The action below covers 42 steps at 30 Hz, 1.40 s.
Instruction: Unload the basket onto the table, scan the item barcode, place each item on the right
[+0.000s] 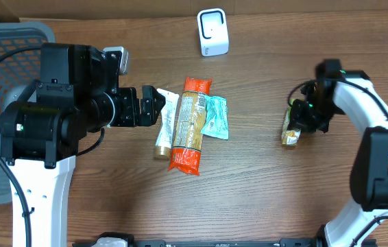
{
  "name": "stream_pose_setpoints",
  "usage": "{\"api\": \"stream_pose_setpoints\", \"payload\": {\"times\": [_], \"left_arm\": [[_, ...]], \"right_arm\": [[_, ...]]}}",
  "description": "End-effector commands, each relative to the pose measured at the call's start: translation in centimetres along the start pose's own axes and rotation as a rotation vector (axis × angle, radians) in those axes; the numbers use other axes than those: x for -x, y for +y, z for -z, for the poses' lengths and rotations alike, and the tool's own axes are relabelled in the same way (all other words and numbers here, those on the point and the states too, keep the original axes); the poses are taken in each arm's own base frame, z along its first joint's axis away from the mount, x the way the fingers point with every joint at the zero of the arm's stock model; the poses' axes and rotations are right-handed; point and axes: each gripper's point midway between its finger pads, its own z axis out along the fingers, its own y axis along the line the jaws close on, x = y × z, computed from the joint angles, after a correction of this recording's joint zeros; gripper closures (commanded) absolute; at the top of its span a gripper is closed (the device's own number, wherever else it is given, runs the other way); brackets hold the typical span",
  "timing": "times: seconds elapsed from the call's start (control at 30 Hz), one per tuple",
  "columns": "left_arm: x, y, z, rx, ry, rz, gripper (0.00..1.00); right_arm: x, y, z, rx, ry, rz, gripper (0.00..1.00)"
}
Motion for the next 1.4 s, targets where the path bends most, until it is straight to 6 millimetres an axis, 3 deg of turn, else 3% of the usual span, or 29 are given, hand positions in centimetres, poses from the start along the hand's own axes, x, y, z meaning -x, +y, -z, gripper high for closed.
{"api": "stream_pose_setpoints", "payload": {"times": [0.0, 0.17, 0.27, 0.33, 0.37, 0.6, 0.73, 0.8, 0.9, 1.0, 1.13, 1.37], "left_arm": [[0.0, -0.3, -0.2, -0.012, 0.006, -0.028, 0.0], [0.0, -0.3, -0.2, -0.012, 0.006, -0.028, 0.0], [0.0, -0.3, -0.2, -0.012, 0.006, -0.027, 0.0], [0.0, -0.3, -0.2, -0.012, 0.006, -0.028, 0.0], [0.0, -0.3, -0.2, -0.012, 0.006, -0.028, 0.0], [0.0, -0.3, -0.2, -0.013, 0.006, -0.028, 0.01], [0.0, -0.3, -0.2, -0.012, 0.006, -0.028, 0.01], [0.0, -0.3, -0.2, -0.012, 0.006, -0.028, 0.0], [0.0, -0.3, -0.2, -0.012, 0.006, -0.028, 0.0], [0.0, -0.3, -0.2, -0.012, 0.006, -0.028, 0.0], [0.0, -0.3, -0.2, -0.012, 0.006, -0.028, 0.0], [0.0, -0.3, -0.2, -0.012, 0.006, -0.028, 0.01]], "right_arm": [[2.3, -1.3, 4.4, -0.376, -0.253, -0.043, 0.96], [1.8, 2.2, 3.3, -0.565, -0.329, 0.148, 0.93], [1.1, 4.2, 1.6, -0.642, -0.338, 0.251, 0.82], [0.8, 5.2, 0.3, -0.666, -0.333, 0.297, 0.63], [0.6, 5.8, -0.5, -0.668, -0.331, 0.318, 0.61], [-1.2, 10.0, -2.0, -0.51, -0.279, 0.372, 0.51], [-1.2, 12.6, 0.4, -0.296, -0.235, 0.349, 0.5], [-0.7, 12.7, 2.8, -0.221, -0.244, 0.307, 0.45], [0.1, 11.2, 6.6, -0.156, -0.263, 0.254, 0.26], [0.5, 9.3, 7.7, -0.152, -0.251, 0.244, 0.21], [-0.2, 8.6, 6.1, -0.098, -0.169, 0.237, 0.21], [-2.6, 8.7, 0.6, -0.185, -0.118, 0.348, 0.18]]}}
